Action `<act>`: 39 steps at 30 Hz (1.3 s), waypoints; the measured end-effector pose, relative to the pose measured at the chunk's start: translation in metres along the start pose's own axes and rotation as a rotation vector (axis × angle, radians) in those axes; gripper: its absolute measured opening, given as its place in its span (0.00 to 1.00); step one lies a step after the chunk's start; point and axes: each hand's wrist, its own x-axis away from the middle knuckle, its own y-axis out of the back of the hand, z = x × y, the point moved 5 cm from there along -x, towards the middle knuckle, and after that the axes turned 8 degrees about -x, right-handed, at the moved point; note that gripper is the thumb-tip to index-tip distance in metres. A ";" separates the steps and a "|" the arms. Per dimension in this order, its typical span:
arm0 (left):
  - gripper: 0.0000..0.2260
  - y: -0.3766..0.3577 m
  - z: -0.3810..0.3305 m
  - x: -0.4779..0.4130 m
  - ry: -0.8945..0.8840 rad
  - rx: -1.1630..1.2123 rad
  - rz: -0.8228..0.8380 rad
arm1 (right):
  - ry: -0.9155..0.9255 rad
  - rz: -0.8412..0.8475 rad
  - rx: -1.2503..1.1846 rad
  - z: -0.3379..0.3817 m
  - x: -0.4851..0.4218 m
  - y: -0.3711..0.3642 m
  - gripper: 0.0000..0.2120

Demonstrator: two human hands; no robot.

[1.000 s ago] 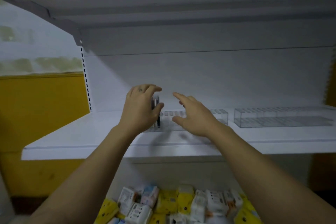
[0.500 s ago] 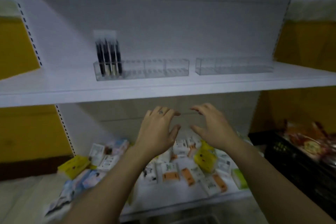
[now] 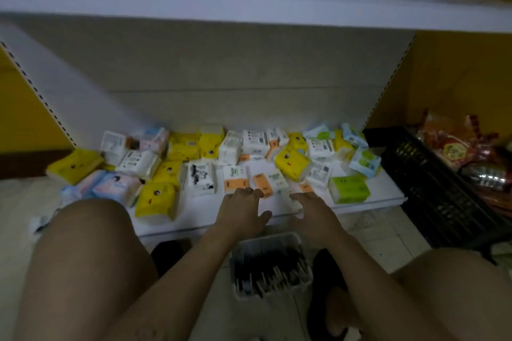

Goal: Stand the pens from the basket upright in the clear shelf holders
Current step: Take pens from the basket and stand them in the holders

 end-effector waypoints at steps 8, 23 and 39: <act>0.17 -0.121 0.013 0.005 0.105 0.215 0.351 | -0.195 0.267 -0.096 -0.068 -0.002 -0.097 0.24; 0.07 -0.251 0.035 -0.002 0.451 0.450 0.458 | -0.409 0.496 0.078 -0.162 -0.037 -0.159 0.04; 0.16 -0.297 0.030 -0.017 0.345 0.538 0.586 | -0.332 0.491 -0.028 -0.155 -0.050 -0.213 0.16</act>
